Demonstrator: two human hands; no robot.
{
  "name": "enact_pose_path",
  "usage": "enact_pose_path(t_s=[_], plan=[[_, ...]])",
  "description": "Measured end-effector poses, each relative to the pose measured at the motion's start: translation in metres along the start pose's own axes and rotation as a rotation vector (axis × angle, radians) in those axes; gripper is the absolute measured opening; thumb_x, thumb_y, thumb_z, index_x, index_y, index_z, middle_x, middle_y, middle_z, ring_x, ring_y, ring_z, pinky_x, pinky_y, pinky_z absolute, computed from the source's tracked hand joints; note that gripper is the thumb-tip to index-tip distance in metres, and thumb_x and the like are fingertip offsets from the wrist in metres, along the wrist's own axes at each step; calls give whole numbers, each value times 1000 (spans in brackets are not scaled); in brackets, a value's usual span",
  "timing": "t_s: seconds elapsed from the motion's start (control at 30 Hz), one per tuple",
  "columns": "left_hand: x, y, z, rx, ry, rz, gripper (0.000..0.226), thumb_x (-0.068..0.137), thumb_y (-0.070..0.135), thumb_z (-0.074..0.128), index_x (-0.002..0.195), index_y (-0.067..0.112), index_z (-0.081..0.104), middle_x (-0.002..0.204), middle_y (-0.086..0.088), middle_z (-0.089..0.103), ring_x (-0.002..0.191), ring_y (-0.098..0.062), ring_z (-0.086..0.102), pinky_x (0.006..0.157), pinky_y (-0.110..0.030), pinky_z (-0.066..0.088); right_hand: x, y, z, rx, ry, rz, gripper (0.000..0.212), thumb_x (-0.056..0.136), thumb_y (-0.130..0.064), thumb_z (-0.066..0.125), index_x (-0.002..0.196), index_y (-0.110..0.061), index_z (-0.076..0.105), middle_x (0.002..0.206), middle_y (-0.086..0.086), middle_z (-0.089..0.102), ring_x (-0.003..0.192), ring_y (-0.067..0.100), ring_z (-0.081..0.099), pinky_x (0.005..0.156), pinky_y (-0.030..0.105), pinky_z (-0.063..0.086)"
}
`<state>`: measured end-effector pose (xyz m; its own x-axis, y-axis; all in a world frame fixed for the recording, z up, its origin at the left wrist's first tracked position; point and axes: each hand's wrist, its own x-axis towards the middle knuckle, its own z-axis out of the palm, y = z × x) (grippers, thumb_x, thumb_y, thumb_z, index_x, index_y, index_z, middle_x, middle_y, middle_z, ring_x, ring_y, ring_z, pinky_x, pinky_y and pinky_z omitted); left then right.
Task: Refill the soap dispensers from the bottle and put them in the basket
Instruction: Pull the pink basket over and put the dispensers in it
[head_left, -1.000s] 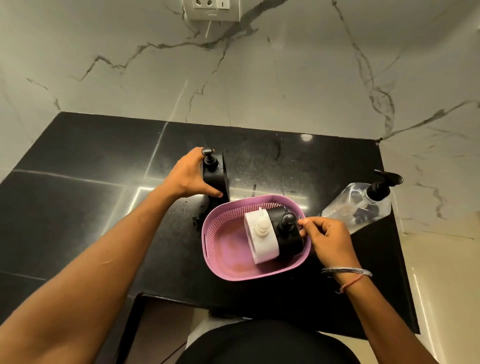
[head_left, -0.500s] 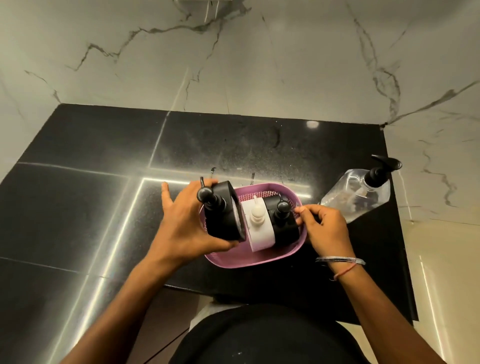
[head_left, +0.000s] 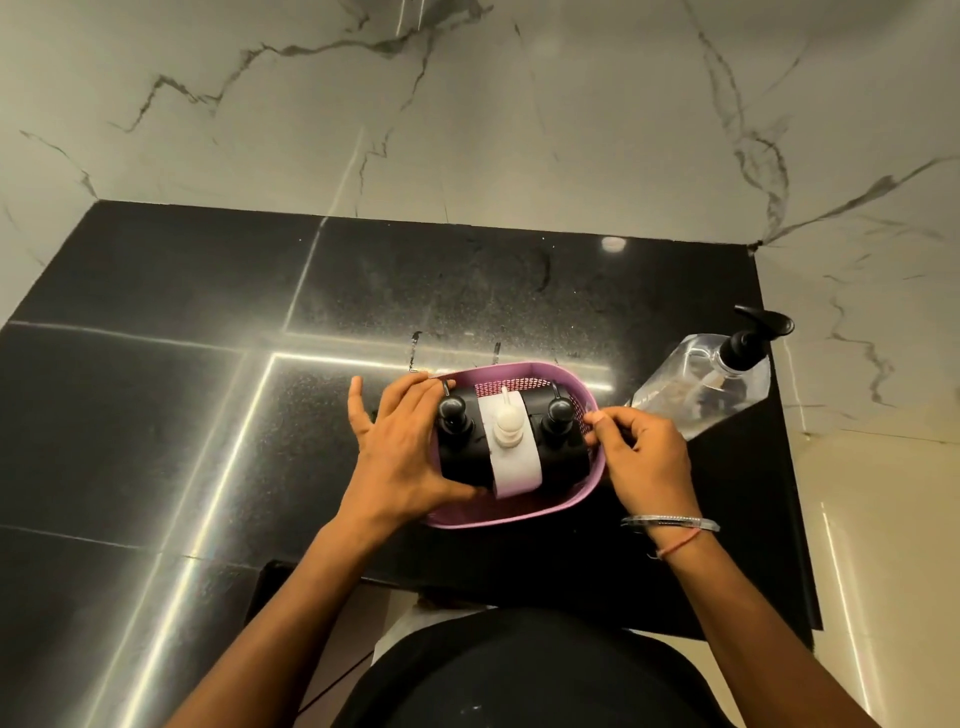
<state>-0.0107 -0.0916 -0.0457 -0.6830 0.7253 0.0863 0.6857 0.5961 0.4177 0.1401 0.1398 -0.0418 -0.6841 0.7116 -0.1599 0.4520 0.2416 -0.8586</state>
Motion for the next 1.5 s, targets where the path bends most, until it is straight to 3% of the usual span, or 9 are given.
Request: enact_pose_path(t_s=[0.13, 0.23, 0.33, 0.4, 0.53, 0.73, 1.0, 1.33, 1.5], plan=[[-3, -4, 4, -160, 9, -20, 121, 56, 81, 75, 156, 18, 48, 163, 6, 43, 162, -13, 16, 129, -65, 1, -2, 3, 4, 0, 18, 17, 16, 100, -31, 67, 95, -23, 80, 85, -9, 76, 83, 10, 71, 80, 46, 61], [-17, 0, -4, -422, 131, -146, 120, 67, 68, 85, 165, 20, 33, 173, 5, 25, 163, -12, 15, 133, -40, 15, -11, 5, 6, 81, 26, 75, 12, 102, -33, 64, 110, -29, 72, 104, -7, 73, 94, 11, 71, 86, 47, 62], [-50, 25, -9, -843, 257, -562, 83, 87, 47, 83, 158, 33, 42, 157, 15, 49, 147, -1, 46, 124, -35, 39, -34, 5, 11, 347, -64, 263, 31, 105, -30, 58, 135, -36, 62, 121, -9, 71, 110, 14, 71, 92, 48, 62], [-68, 40, -4, -1026, 161, -711, 64, 91, 38, 71, 151, 33, 51, 140, 13, 67, 132, -4, 62, 115, -34, 50, -47, 3, 13, 484, -90, 318, 37, 105, -23, 57, 138, -39, 62, 124, -7, 73, 114, 14, 71, 90, 46, 63], [-72, 34, 3, -968, 56, -684, 64, 100, 12, 66, 159, 25, 45, 144, 12, 65, 128, 2, 62, 103, -12, 49, -55, -3, 14, 626, -64, 334, 39, 104, -10, 55, 135, -31, 64, 121, -7, 76, 113, 13, 72, 77, 31, 64], [-8, 11, -6, -1027, 33, -651, 48, 105, 6, 59, 151, 20, 56, 128, -4, 75, 117, -13, 70, 97, -29, 58, -30, -17, 33, 679, 85, 369, 38, 106, -13, 55, 141, -21, 64, 124, -2, 75, 117, 21, 72, 82, 37, 64], [133, -23, -1, -1174, 44, -630, 30, 111, 8, 50, 137, 13, 66, 100, 10, 78, 87, 0, 72, 66, -17, 57, 79, -53, 72, 784, 246, 360, 32, 108, -15, 54, 136, -22, 69, 128, 3, 71, 117, 25, 69, 76, 37, 65], [242, -37, 0, -1234, 36, -587, 34, 114, 14, 46, 144, 15, 60, 123, -6, 73, 107, -18, 71, 79, -28, 65, 195, -80, 80, 683, 343, 344, 26, 109, -16, 47, 119, -14, 70, 99, -4, 67, 91, 16, 65, 60, 37, 63], [232, -35, 4, -1242, 57, -562, 33, 115, 26, 44, 144, 22, 59, 126, 3, 71, 111, -13, 70, 85, -31, 65, 193, -75, 82, 450, 316, 271, 37, 106, -36, 43, 125, -19, 69, 107, -1, 71, 103, 23, 68, 85, 55, 63]])
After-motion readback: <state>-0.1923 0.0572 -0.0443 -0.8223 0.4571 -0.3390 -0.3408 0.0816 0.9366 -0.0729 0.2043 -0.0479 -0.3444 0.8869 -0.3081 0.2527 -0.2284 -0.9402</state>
